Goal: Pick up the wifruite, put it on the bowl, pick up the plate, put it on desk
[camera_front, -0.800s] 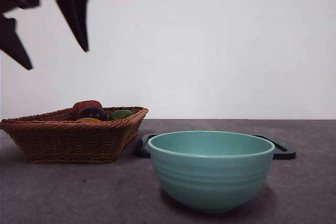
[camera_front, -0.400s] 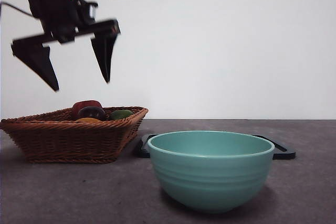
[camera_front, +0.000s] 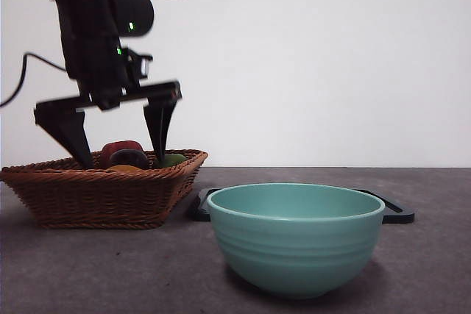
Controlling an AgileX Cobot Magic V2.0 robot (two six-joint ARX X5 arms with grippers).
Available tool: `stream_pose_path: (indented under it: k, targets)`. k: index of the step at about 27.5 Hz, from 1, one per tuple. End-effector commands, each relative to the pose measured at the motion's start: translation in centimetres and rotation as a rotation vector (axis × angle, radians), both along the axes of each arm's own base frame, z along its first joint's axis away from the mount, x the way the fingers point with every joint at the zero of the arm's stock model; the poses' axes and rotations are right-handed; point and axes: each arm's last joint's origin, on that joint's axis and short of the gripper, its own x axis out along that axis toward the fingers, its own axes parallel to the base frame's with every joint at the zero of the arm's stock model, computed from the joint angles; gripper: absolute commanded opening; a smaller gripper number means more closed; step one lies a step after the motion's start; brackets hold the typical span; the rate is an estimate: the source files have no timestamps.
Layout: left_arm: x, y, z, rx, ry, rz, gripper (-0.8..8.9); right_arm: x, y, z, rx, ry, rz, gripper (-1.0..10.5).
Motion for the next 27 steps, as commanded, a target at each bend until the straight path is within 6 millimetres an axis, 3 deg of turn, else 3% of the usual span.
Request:
stream_pose_path:
  k: [1, 11, 17, 21, 25, 27]
  targets:
    - [0.8, -0.6, -0.9, 0.002, 0.004, 0.005, 6.53, 0.0, 0.0, 0.4, -0.003, -0.021, 0.007, 6.8]
    - [1.4, -0.8, -3.1, 0.031, 0.059, 0.007, 6.34, 0.0, 0.0, 0.3, -0.003, -0.018, 0.007, 6.8]
    - [1.4, -0.7, -3.2, 0.035, 0.068, 0.007, 3.95, 0.0, 0.0, 0.3, -0.002, -0.014, 0.010, 6.8]
    - [1.3, -0.7, -3.2, 0.036, 0.071, 0.007, 3.60, 0.0, 0.0, 0.3, -0.001, -0.014, 0.013, 6.8]
    - [1.4, -0.8, -3.2, 0.034, 0.067, 0.006, 2.13, 0.0, 0.0, 0.3, -0.002, -0.014, 0.013, 6.8]
    - [1.4, -0.8, -3.2, 0.036, 0.066, 0.000, 2.12, 0.0, 0.0, 0.3, -0.002, -0.014, 0.013, 6.8]
